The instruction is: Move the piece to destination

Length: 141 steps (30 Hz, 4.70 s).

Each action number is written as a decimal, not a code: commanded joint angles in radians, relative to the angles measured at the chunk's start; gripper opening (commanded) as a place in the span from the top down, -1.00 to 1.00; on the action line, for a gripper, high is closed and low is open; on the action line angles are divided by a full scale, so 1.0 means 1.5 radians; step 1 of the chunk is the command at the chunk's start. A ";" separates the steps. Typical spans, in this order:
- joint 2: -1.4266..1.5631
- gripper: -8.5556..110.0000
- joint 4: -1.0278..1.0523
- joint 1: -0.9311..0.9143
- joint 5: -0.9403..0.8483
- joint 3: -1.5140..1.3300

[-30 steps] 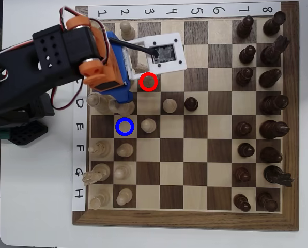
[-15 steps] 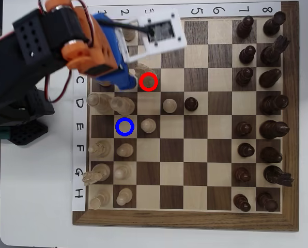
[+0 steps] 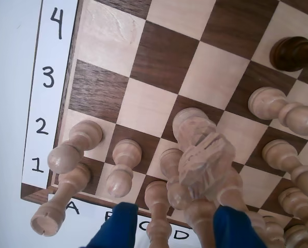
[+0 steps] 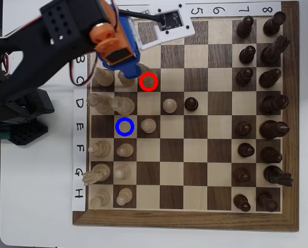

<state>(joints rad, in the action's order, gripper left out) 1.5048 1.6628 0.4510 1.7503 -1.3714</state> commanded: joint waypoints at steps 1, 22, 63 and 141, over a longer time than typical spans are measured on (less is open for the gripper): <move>-0.001 0.51 -0.045 -0.033 0.349 0.061; 0.038 0.50 -0.133 -0.067 0.328 -0.092; 0.067 0.81 -0.204 -0.098 0.340 -0.174; 0.233 0.83 -0.137 -0.313 0.154 0.362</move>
<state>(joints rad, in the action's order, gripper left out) 1.5555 1.6475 0.1565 1.7518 -0.8376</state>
